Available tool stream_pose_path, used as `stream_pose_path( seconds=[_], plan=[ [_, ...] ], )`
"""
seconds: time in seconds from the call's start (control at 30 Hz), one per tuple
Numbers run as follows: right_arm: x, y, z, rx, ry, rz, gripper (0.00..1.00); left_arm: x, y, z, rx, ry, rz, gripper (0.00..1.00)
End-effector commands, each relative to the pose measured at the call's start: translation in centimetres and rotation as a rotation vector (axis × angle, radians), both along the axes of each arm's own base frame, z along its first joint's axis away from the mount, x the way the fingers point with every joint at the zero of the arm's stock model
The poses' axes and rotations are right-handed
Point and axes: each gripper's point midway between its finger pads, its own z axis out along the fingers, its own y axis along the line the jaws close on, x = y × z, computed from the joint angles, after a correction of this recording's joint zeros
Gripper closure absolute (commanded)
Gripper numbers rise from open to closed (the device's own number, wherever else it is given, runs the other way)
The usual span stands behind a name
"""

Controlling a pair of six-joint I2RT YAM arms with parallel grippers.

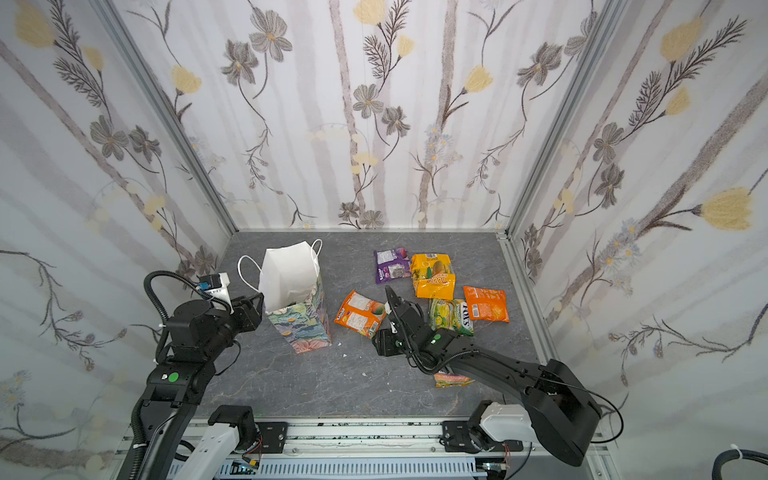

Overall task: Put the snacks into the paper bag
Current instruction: 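Lower the right gripper onto the edge of the second orange Fox's Fruits bag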

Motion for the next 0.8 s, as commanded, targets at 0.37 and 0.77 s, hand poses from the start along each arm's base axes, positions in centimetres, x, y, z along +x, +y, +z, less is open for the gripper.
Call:
stream_pose_path(
  seconds=[0.37, 0.77],
  plan=[
    [2.7, -18.0, -1.7, -0.366, -0.018, -0.539, 0.26, 0.1, -0.2, 0.6, -0.005, -0.028, -0.011, 0.47],
    [2.7, -22.3, -5.7, -0.279, 0.075, -0.657, 0.20, 0.2, -0.5, 0.6, -0.010, -0.027, -0.026, 0.47]
  ],
)
